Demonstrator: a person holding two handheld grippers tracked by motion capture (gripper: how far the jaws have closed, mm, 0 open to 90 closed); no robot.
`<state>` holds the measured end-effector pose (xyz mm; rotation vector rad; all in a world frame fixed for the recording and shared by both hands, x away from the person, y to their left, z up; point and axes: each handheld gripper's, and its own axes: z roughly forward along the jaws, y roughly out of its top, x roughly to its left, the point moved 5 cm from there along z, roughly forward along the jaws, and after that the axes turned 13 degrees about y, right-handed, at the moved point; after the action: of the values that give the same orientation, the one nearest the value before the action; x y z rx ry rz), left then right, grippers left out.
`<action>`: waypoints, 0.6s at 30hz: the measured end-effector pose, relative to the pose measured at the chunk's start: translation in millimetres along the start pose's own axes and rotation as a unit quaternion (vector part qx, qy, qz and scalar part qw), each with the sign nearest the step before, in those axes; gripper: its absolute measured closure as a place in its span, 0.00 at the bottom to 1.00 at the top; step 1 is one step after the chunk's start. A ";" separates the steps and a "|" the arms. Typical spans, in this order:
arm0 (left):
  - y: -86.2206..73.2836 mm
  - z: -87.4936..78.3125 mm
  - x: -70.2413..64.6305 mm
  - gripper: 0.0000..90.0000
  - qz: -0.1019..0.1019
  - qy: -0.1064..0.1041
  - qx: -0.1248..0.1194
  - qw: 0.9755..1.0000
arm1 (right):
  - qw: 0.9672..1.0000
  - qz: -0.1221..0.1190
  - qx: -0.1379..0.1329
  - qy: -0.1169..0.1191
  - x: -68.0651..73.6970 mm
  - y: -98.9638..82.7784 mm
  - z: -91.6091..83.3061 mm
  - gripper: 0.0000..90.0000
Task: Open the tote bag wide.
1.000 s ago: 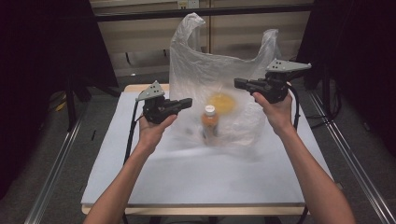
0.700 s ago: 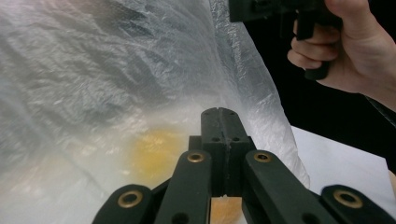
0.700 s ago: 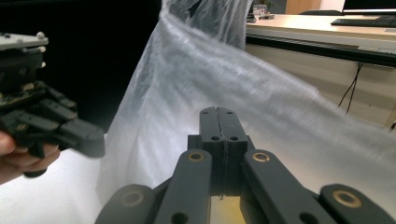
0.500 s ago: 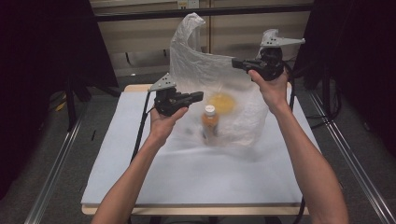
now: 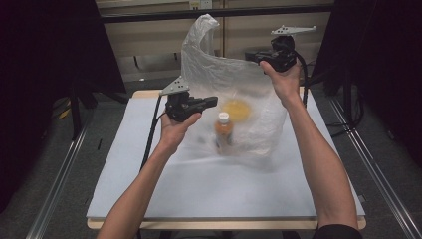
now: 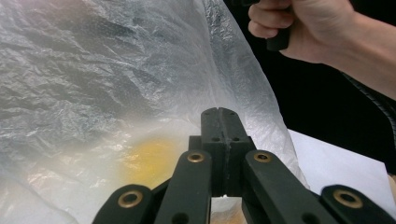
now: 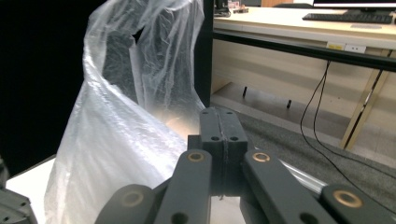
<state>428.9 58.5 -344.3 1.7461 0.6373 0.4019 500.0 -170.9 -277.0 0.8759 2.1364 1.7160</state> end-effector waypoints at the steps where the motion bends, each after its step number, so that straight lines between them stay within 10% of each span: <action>1: 0.1 0.2 0.3 1.00 0.000 0.000 -0.001 1.000 | 1.000 0.001 0.014 0.009 0.7 -4.4 4.4 1.00; 18: 10.1 -4.1 -1.0 1.00 -0.002 0.003 -0.013 1.000 | 0.995 -0.003 0.038 0.088 38.4 -48.0 16.1 1.00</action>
<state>427.8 59.3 -333.4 1.7191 0.6384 0.4108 464.9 -140.8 -320.6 0.7627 2.3288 1.7798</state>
